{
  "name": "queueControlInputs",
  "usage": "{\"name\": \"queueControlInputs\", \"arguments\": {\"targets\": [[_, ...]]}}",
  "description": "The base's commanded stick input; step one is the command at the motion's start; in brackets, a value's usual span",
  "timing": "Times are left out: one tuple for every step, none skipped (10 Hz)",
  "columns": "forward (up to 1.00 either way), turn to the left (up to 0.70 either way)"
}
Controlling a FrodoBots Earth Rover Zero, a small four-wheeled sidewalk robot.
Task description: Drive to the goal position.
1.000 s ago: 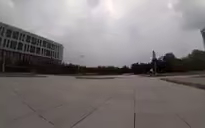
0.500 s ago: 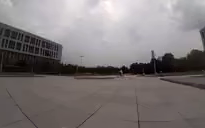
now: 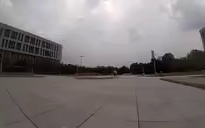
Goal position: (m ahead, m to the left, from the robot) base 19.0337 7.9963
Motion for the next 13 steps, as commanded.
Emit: {"name": "queueControlInputs", "arguments": {"targets": [[0.7, 0.0], [0.7, 0.0], [0.7, 0.0], [0.7, 0.0], [0.7, 0.0], [0.7, 0.0], [0.7, 0.09], [0.7, 0.29], [0.7, 0.35], [0.7, 0.35], [0.7, 0.35], [0.7, 0.27], [0.7, 0.0]]}}
